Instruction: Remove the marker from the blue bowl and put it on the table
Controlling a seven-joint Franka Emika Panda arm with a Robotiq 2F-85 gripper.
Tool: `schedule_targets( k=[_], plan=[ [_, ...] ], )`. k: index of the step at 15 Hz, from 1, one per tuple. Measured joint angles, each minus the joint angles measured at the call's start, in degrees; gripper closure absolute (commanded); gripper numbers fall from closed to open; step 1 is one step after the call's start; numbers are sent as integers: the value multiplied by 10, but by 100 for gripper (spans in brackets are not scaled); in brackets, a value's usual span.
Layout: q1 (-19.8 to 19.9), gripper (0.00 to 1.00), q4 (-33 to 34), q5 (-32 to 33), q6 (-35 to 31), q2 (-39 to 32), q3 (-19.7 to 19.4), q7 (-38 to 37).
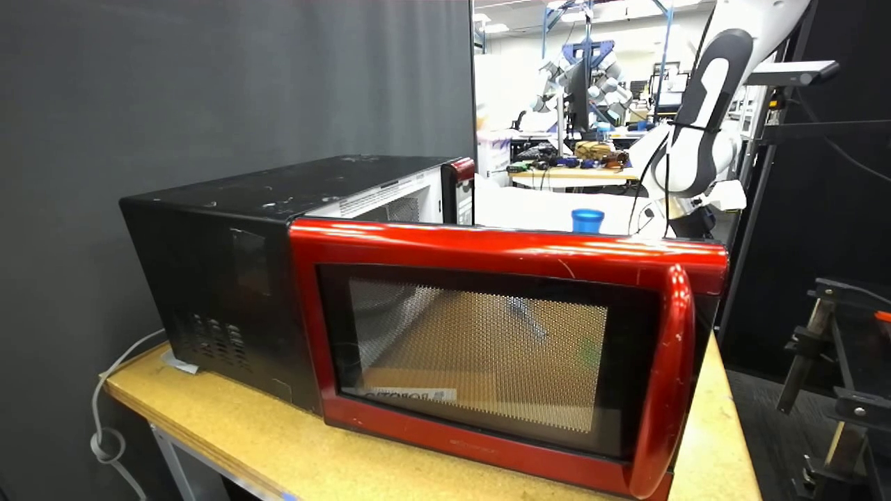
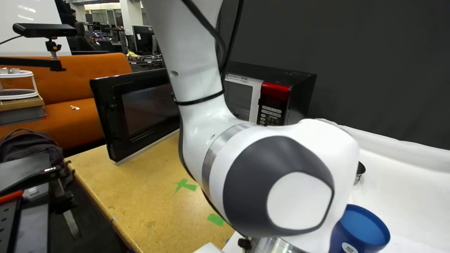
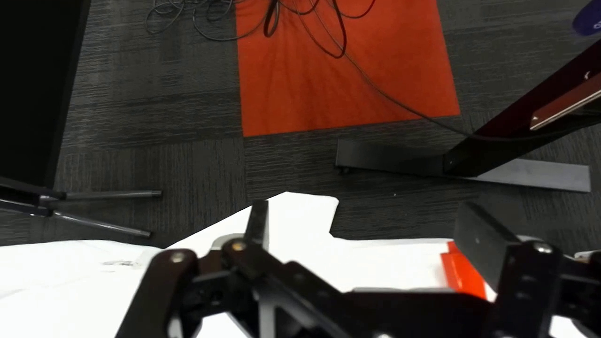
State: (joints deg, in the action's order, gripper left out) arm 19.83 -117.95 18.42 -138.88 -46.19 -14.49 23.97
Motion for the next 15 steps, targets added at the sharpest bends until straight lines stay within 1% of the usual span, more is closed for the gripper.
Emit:
schedule_targets(
  k=[4,7,12,15],
  plan=[
    [8,0,0,-7,22,63,-22,-22],
    [22,0,-4,-22,30,103,-23,-18],
    [67,0,-16,-86,25,156,-3,58],
    [103,0,-30,-135,-16,180,21,140]
  ],
)
